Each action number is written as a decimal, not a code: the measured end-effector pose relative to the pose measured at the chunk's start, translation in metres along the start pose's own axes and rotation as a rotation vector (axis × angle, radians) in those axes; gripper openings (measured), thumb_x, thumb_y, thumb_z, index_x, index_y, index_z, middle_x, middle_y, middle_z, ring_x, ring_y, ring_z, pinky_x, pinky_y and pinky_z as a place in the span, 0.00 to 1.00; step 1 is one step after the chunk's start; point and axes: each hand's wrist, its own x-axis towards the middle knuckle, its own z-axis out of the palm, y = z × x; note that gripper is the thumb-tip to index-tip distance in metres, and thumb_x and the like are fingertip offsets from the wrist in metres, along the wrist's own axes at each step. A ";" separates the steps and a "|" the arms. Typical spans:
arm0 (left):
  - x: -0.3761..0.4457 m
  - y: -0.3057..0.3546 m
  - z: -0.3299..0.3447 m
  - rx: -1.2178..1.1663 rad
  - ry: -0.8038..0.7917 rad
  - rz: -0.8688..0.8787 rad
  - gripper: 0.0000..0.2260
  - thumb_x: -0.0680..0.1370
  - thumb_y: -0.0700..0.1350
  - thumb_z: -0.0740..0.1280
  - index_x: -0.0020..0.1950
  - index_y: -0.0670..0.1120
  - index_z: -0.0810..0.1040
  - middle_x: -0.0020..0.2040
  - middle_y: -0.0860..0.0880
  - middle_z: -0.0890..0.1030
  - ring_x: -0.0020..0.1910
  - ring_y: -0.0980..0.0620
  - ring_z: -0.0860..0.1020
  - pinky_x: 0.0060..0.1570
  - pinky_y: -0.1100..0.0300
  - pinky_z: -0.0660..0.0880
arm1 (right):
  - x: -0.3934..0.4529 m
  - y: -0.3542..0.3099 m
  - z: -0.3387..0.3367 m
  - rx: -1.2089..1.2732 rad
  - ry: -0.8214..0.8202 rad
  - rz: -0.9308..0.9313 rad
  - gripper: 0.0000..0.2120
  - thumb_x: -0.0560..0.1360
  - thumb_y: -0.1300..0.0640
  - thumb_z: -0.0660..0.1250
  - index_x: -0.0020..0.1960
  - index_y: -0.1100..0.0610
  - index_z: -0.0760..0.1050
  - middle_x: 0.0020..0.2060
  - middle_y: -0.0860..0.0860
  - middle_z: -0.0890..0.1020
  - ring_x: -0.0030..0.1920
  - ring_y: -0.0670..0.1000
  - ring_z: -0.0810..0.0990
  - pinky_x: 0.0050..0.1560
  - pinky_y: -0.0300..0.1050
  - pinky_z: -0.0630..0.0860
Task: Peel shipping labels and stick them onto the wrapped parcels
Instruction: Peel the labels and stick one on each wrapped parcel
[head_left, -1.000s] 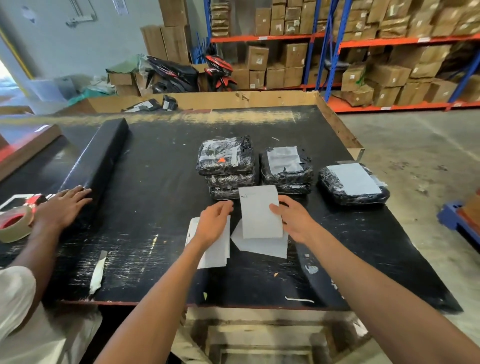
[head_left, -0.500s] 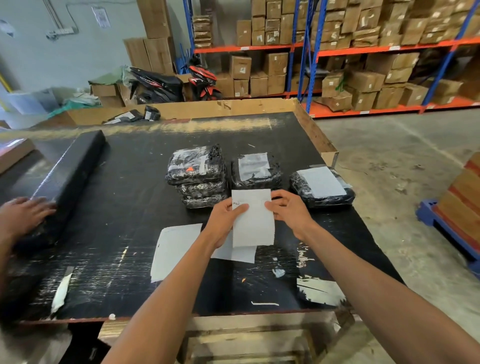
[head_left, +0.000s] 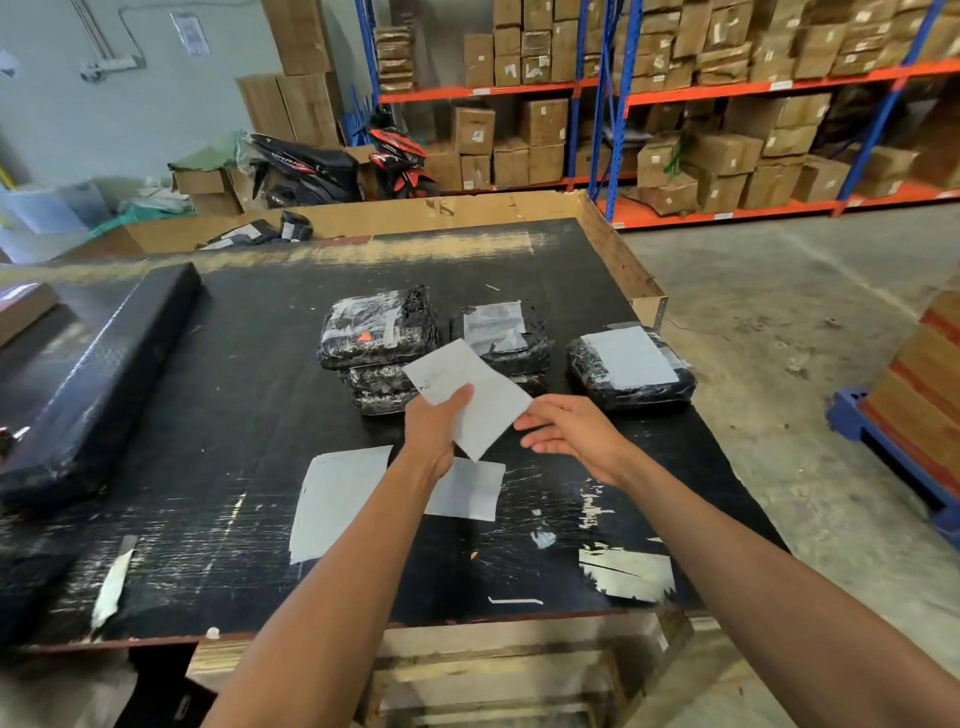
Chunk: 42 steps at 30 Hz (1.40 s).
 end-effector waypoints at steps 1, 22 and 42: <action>0.001 -0.001 0.000 0.006 0.018 0.006 0.12 0.76 0.36 0.72 0.59 0.42 0.79 0.58 0.43 0.83 0.56 0.43 0.81 0.60 0.43 0.78 | -0.002 0.001 0.000 0.000 -0.008 -0.003 0.09 0.82 0.55 0.65 0.56 0.57 0.82 0.50 0.55 0.87 0.44 0.52 0.86 0.49 0.44 0.81; -0.002 -0.005 0.005 0.020 0.042 0.008 0.13 0.77 0.37 0.72 0.60 0.42 0.78 0.58 0.44 0.83 0.55 0.44 0.81 0.59 0.43 0.78 | -0.003 -0.001 -0.004 -0.009 -0.003 -0.080 0.06 0.77 0.60 0.72 0.53 0.59 0.82 0.44 0.54 0.87 0.39 0.48 0.83 0.44 0.40 0.80; -0.004 0.001 0.003 0.029 0.062 -0.005 0.16 0.77 0.36 0.71 0.65 0.39 0.77 0.60 0.42 0.82 0.57 0.42 0.81 0.59 0.41 0.78 | -0.002 -0.006 0.002 -0.026 0.009 -0.122 0.03 0.79 0.60 0.70 0.49 0.59 0.81 0.41 0.53 0.86 0.38 0.48 0.83 0.41 0.40 0.78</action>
